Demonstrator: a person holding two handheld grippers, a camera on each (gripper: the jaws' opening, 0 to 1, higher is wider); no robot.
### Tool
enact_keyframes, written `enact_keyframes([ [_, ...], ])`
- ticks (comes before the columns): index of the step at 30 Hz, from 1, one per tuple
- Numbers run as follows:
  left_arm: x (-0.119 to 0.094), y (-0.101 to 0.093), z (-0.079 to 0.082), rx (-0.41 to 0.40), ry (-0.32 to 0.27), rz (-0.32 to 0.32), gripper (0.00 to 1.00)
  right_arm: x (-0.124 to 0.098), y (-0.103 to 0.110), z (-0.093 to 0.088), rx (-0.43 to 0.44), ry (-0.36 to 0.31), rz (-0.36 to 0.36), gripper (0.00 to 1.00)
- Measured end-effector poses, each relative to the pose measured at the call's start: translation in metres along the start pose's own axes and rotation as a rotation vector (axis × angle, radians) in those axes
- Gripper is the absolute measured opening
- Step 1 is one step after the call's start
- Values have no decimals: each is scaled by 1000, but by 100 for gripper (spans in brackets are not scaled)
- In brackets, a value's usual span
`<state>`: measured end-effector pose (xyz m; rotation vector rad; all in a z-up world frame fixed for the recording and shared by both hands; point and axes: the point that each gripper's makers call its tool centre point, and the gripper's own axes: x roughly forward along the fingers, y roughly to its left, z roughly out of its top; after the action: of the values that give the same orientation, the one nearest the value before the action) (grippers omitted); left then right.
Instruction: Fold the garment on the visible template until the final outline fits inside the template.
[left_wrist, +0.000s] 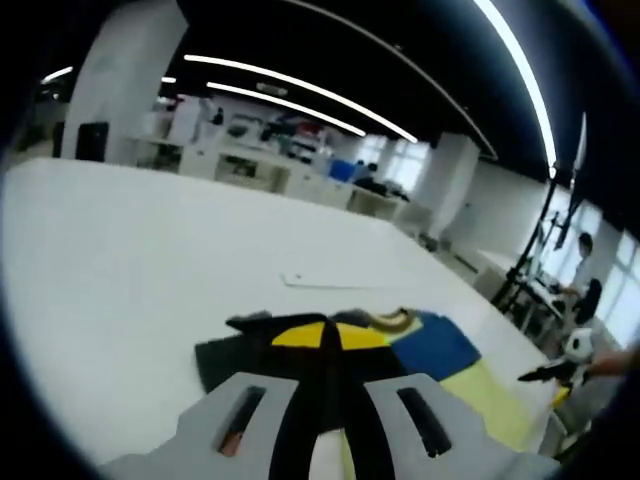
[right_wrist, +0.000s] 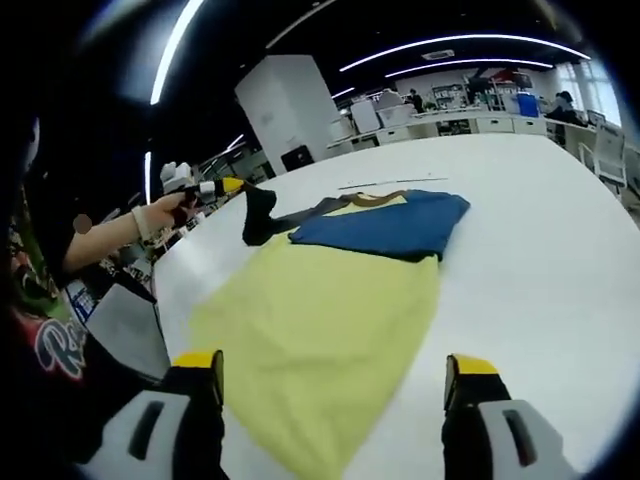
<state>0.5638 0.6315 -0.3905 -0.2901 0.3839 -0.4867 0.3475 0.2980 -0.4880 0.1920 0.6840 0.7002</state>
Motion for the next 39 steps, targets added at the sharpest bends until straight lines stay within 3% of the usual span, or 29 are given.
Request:
enact_keyframes([
  [12,52,-72,-2,-1,15,-115,0,-24,-17,-18,77,-46,-52,92],
  [21,84,-125,1,-7,-15,-188,0,-35,-22,-28,110,-59,-76,91],
  [30,118,-171,-21,-17,11,-262,0,-58,-32,-33,144,-84,-112,91],
  [39,144,-205,-48,-25,58,-325,0,-70,-34,-45,180,-88,-142,91],
])
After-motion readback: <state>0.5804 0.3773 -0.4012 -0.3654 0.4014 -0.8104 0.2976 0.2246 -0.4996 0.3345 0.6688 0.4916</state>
